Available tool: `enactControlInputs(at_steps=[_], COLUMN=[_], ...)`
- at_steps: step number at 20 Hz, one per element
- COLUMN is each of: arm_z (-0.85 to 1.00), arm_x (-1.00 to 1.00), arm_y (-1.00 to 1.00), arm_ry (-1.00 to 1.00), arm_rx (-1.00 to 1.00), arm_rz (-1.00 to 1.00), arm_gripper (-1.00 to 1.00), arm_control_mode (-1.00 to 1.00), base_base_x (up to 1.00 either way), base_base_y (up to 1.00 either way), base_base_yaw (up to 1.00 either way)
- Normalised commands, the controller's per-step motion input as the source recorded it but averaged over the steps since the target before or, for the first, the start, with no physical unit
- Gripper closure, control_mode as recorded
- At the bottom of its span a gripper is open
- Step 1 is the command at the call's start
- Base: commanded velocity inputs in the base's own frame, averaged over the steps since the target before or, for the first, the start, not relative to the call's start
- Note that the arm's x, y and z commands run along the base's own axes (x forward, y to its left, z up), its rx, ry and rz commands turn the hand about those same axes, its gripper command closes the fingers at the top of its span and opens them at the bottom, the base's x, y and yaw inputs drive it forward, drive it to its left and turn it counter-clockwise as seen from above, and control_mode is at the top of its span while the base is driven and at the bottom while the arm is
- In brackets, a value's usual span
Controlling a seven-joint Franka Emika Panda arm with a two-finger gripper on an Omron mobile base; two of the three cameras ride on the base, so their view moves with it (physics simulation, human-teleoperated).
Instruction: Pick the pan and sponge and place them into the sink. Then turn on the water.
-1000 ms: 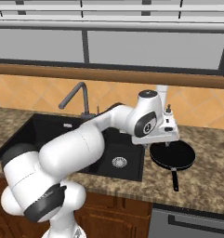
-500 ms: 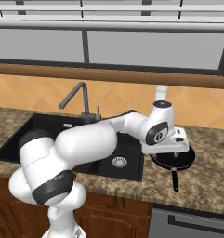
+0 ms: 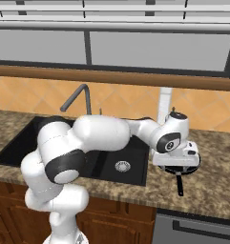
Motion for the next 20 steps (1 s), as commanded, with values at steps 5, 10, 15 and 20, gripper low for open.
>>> enactControlInputs(at_steps=[5,10,15,20], arm_z=[-0.36,-0.31,-0.22,-0.24], arm_x=[0.15,0.16,0.21,0.21], arm_y=[0.00,-0.02,-0.15,-0.16], arm_ry=[0.04,0.06,0.06,0.04], arm_rx=[0.05,0.04,0.05,0.05], arm_rz=[0.00,0.00,0.00,0.00], arm_gripper=[-1.00,-1.00,-1.00,-1.00], arm_control_mode=[-1.00,-1.00,-1.00,-1.00], base_base_x=[0.00,0.00,0.00,0.00], base_base_y=[0.00,0.00,0.00,0.00], base_base_yaw=[0.00,0.00,0.00,0.00])
